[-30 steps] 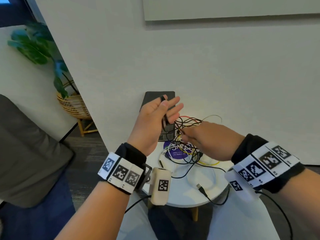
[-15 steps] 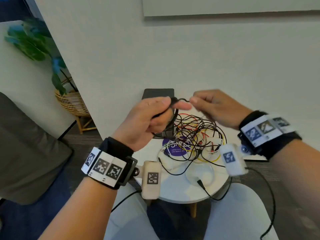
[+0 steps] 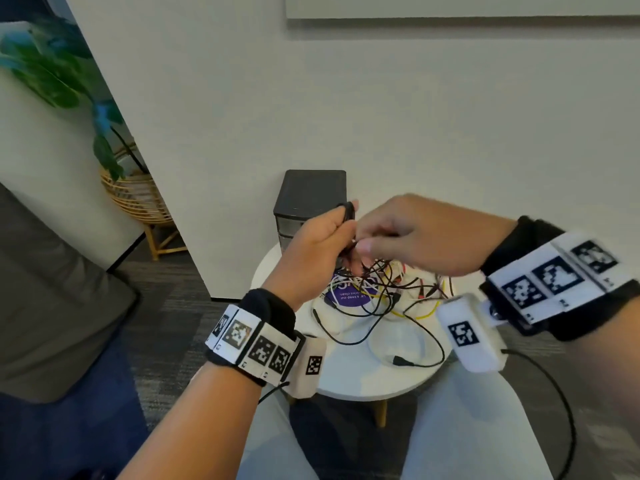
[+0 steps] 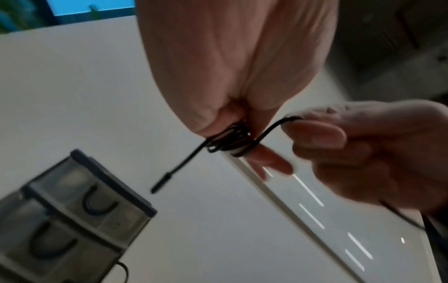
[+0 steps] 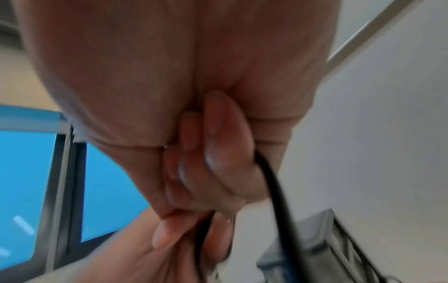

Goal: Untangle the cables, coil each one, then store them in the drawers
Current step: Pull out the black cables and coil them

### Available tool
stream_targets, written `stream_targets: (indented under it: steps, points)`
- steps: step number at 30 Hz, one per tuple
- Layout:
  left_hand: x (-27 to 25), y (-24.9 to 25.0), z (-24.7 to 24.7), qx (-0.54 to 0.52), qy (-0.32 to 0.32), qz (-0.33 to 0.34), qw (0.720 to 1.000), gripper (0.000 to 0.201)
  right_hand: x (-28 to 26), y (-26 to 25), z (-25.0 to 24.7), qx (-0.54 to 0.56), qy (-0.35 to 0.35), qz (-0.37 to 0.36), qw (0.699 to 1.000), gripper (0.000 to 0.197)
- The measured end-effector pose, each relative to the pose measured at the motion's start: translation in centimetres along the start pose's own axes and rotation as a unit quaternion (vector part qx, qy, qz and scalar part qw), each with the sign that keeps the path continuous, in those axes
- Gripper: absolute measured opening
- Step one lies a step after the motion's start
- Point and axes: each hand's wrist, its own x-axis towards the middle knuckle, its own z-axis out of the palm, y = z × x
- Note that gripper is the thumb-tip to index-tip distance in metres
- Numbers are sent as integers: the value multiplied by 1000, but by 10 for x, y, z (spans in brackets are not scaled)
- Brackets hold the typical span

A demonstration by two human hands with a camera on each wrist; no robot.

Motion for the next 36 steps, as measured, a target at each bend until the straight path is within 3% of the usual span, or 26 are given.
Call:
stream_targets:
  steps: [4, 7, 10, 14, 16, 18, 21, 25, 29, 34, 36]
  points:
    - [-10, 11, -6, -43, -35, 9, 998, 42, -2, 17, -26, 13, 119, -20, 993, 22]
    - [-9, 25, -12, -127, -60, 28, 990, 39, 0, 27, -19, 78, 190, -17, 979, 27]
    - [-5, 33, -14, -186, -19, 43, 981, 41, 7, 31, 9, 149, 185, 13, 971, 35]
    - [-3, 35, -5, -223, 68, 30, 972, 29, 15, 23, 40, 74, 125, 30, 989, 41]
    - [-1, 29, -2, -179, 88, 27, 980, 23, 14, 11, 40, 30, 71, 36, 996, 40]
    - [1, 23, -4, -46, 88, 35, 994, 23, 9, -3, 29, 3, 32, 22, 999, 38]
    - [1, 20, -9, 83, 37, 52, 994, 29, 1, -10, -2, -6, 67, -29, 997, 30]
    - [-6, 38, -10, 46, -21, 58, 997, 45, -3, 5, -26, -35, 157, -43, 986, 31]
    - [-7, 50, -17, -38, -76, 63, 994, 50, -7, 22, -30, 31, 268, -29, 962, 37]
    - [0, 50, -15, -194, -3, 36, 980, 42, 15, 21, 20, 76, 282, 19, 956, 38]
    - [3, 46, -14, -244, 46, 22, 968, 39, 21, 13, 42, 44, 223, 57, 972, 37]
